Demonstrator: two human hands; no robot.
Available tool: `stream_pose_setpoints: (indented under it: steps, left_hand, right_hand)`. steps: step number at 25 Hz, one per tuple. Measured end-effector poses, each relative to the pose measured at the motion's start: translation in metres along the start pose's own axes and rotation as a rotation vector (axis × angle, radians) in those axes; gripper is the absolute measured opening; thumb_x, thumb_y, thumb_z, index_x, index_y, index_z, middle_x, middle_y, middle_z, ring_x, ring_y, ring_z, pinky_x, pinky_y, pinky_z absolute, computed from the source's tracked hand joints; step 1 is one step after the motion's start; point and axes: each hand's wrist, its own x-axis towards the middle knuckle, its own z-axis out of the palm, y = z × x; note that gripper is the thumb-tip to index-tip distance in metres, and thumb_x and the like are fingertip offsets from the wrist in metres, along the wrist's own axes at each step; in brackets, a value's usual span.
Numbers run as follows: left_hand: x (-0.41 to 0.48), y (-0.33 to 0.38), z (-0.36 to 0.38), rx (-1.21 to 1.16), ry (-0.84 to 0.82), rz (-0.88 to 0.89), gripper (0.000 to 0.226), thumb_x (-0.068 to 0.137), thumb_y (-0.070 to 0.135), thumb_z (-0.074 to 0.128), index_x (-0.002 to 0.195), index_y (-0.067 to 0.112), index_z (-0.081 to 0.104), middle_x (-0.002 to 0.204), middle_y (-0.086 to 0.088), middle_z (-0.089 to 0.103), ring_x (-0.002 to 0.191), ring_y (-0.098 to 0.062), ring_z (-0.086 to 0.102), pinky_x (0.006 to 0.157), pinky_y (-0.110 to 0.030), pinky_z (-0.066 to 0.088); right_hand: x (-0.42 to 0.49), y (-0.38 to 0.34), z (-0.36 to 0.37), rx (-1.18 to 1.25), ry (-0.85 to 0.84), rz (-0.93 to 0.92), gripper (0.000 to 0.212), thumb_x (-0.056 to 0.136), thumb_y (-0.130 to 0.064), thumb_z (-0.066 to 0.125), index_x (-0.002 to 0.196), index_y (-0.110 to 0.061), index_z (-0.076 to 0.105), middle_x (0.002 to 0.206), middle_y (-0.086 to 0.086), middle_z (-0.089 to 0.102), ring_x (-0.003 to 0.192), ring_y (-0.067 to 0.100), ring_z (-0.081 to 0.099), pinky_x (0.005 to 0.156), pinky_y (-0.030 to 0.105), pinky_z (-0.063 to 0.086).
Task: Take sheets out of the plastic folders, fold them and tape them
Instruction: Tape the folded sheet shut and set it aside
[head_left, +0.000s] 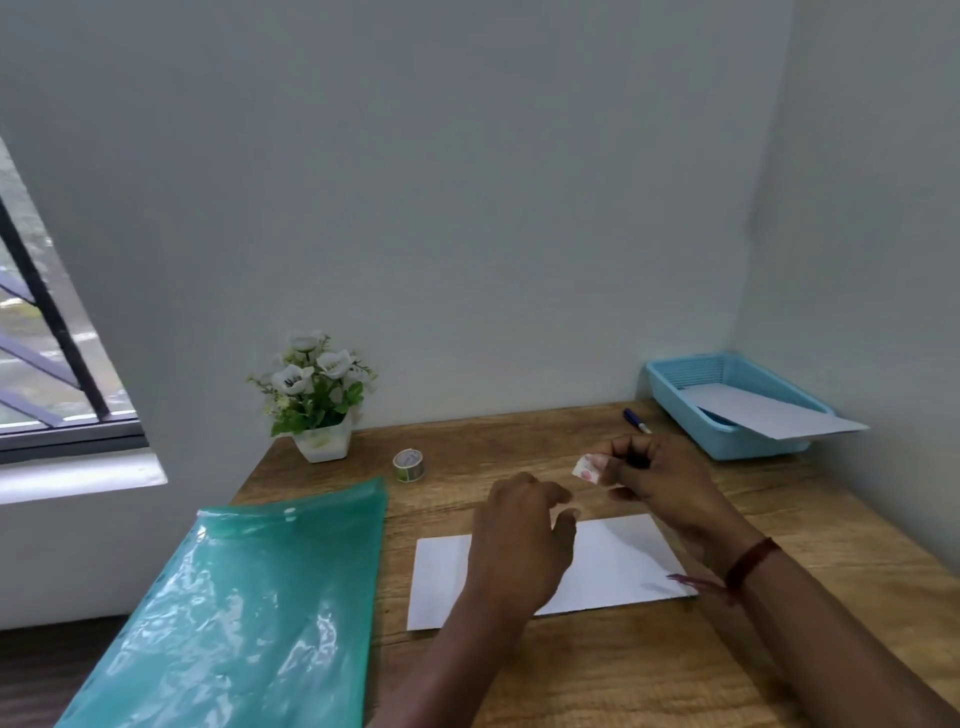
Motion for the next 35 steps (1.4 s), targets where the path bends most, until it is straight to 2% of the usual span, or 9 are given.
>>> stream_pose_setpoints:
  steps: [4,10,13,15,18,21,26,29,35]
  left_hand:
    - [0.006,0.013,0.013,-0.102,0.051,-0.04,0.023,0.092,0.022,0.062,0.113,0.022,0.072,0.11,0.005,0.07,0.1,-0.01,0.063,0.088,-0.026,0.051]
    - [0.004,0.029,0.044,-0.125,-0.068,-0.011,0.03,0.093,0.03,0.063,0.123,0.025,0.066,0.116,0.008,0.064,0.105,-0.01,0.057,0.092,-0.02,0.045]
    - [0.0,0.024,0.053,-0.128,-0.103,-0.002,0.028,0.094,0.032,0.063,0.121,0.028,0.066,0.108,0.011,0.061,0.097,-0.007,0.057,0.085,-0.016,0.043]
    - [-0.001,0.022,0.057,-0.123,-0.123,0.001,0.026,0.093,0.032,0.063,0.119,0.028,0.067,0.106,0.012,0.061,0.094,-0.006,0.055,0.083,-0.014,0.04]
    - [-0.003,0.025,0.061,-0.113,-0.159,-0.009,0.028,0.093,0.035,0.063,0.12,0.03,0.067,0.108,0.012,0.06,0.096,-0.006,0.054,0.085,-0.016,0.041]
    - [-0.003,0.027,0.06,-0.109,-0.169,-0.043,0.03,0.092,0.036,0.063,0.122,0.031,0.066,0.11,0.013,0.058,0.095,-0.006,0.053,0.085,-0.016,0.041]
    - [-0.002,0.028,0.058,-0.097,-0.193,-0.067,0.034,0.093,0.036,0.063,0.126,0.032,0.063,0.113,0.014,0.057,0.097,-0.005,0.052,0.088,-0.017,0.043]
    - [-0.002,0.029,0.059,-0.068,-0.212,-0.038,0.037,0.095,0.035,0.059,0.132,0.033,0.058,0.118,0.013,0.056,0.109,-0.008,0.052,0.095,-0.022,0.044]
    - [0.0,0.029,0.062,-0.042,-0.218,-0.015,0.04,0.097,0.035,0.057,0.136,0.033,0.055,0.121,0.011,0.055,0.111,-0.007,0.051,0.096,-0.022,0.044]
  right_hand:
    - [-0.001,0.004,-0.037,-0.232,-0.1,0.007,0.011,0.084,-0.012,0.072,0.088,-0.021,0.077,0.085,-0.006,0.076,0.077,0.009,0.067,0.065,0.021,0.055]
    - [0.006,0.016,-0.074,-0.399,-0.251,0.073,0.006,0.084,-0.017,0.075,0.087,-0.02,0.078,0.078,-0.011,0.075,0.063,0.0,0.06,0.059,0.016,0.048]
    - [0.011,0.022,-0.068,-0.475,-0.342,0.083,0.009,0.083,-0.022,0.075,0.091,-0.022,0.078,0.085,-0.007,0.076,0.069,0.005,0.061,0.063,0.016,0.05]
    - [0.014,0.023,-0.064,-0.523,-0.364,0.056,0.01,0.082,-0.021,0.076,0.092,-0.023,0.078,0.087,-0.01,0.076,0.074,-0.003,0.063,0.065,0.01,0.048]
    - [0.015,0.025,-0.063,-0.528,-0.395,0.024,0.01,0.082,-0.017,0.075,0.091,-0.021,0.077,0.081,-0.017,0.073,0.071,-0.011,0.061,0.061,0.004,0.042]
    - [0.018,0.026,-0.065,-0.504,-0.418,0.056,0.01,0.084,-0.015,0.074,0.093,-0.018,0.077,0.075,-0.015,0.072,0.059,-0.005,0.058,0.054,0.008,0.042]
    - [0.028,0.031,-0.071,-0.477,-0.458,0.175,0.008,0.085,-0.016,0.072,0.089,-0.021,0.076,0.094,0.004,0.075,0.051,0.004,0.053,0.051,0.018,0.046]
    - [0.032,0.029,-0.071,-0.515,-0.508,0.154,0.008,0.086,-0.016,0.072,0.09,-0.021,0.075,0.095,0.003,0.074,0.05,0.001,0.053,0.049,0.017,0.045]
    - [0.034,0.03,-0.069,-0.542,-0.528,0.116,0.008,0.085,-0.016,0.072,0.093,-0.017,0.076,0.1,0.007,0.074,0.047,0.0,0.052,0.048,0.015,0.044]
